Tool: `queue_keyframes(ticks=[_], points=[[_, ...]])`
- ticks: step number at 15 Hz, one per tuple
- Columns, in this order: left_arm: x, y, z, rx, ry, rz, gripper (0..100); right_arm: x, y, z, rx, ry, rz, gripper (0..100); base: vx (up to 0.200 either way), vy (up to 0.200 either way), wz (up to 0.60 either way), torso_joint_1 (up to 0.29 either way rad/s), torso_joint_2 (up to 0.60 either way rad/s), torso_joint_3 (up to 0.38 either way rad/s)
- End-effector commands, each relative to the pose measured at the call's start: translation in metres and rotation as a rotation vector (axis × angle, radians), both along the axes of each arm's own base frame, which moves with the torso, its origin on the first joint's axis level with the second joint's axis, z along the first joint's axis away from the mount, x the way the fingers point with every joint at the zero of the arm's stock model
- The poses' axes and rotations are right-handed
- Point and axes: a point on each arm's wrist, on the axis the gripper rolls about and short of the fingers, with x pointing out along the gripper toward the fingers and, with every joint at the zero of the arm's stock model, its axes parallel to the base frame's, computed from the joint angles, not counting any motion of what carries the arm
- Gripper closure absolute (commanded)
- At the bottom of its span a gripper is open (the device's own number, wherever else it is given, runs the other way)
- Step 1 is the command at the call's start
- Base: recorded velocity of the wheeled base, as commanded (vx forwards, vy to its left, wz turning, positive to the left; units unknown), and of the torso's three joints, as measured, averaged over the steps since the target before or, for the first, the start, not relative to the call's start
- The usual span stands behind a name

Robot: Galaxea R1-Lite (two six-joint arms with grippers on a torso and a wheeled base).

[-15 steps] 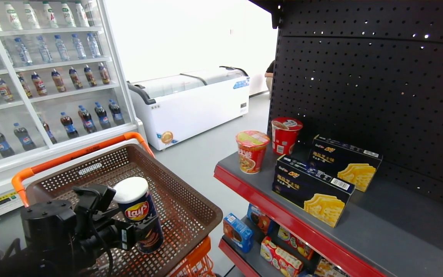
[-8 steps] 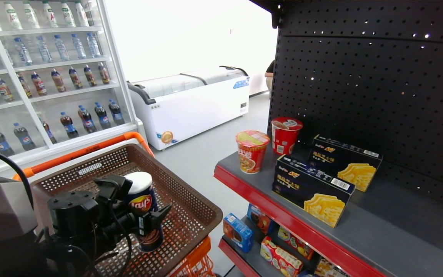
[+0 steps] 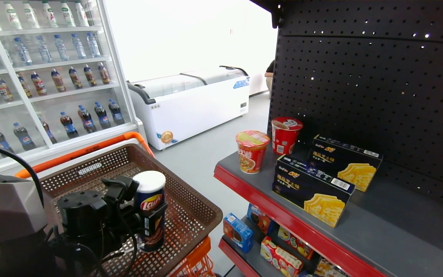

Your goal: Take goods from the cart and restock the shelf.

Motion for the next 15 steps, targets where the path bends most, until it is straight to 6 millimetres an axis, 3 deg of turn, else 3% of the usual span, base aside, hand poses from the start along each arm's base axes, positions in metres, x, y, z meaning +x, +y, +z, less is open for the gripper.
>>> queue_keyframes(ticks=[1, 6, 10, 13, 15], points=[[-0.009, 0.002, 0.012, -0.016, -0.017, 0.006, 100, 0.0, 0.0, 0.0, 0.0, 0.0, 0.001, 0, 0.0, 0.0, 0.0, 0.0, 0.0, 0.0], [-0.063, 0.019, 0.066, -0.032, 0.039, 0.119, 100, 0.0, 0.0, 0.0, 0.0, 0.0, 0.001, 0, 0.0, 0.0, 0.0, 0.0, 0.0, 0.0], [-0.089, 0.024, 0.117, -0.101, 0.036, 0.136, 100, 0.0, 0.0, 0.0, 0.0, 0.0, 0.001, 0, 0.0, 0.0, 0.0, 0.0, 0.0, 0.0], [-0.123, 0.029, 0.136, -0.128, 0.053, 0.063, 100, 0.0, 0.0, 0.0, 0.0, 0.0, 0.001, 0, 0.0, 0.0, 0.0, 0.0, 0.0, 0.0], [-0.151, 0.035, 0.136, -0.145, 0.055, 0.045, 100, 0.0, 0.0, 0.0, 0.0, 0.0, 0.001, 0, 0.0, 0.0, 0.0, 0.0, 0.0, 0.0]])
